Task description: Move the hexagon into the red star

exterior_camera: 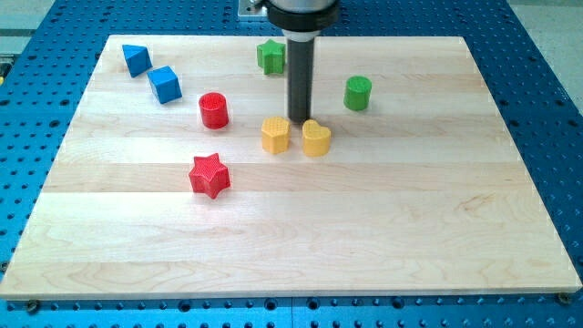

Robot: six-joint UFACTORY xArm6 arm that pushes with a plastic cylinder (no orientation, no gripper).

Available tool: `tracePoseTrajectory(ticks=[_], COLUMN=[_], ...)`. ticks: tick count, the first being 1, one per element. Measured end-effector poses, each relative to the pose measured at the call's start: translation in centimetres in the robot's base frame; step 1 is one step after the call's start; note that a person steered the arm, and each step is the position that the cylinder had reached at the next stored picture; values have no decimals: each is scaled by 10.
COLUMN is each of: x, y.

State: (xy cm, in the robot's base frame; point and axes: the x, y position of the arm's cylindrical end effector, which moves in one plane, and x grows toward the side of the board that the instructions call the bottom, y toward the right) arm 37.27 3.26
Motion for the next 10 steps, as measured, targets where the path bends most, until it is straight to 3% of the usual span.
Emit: tracePoseTrajectory(ticks=[1, 2, 3, 4, 5, 6, 7, 8, 10], x=[-26, -79, -98, -72, -89, -104, -88, -19, 46], y=[68, 114, 151, 141, 199, 208, 197, 105, -44])
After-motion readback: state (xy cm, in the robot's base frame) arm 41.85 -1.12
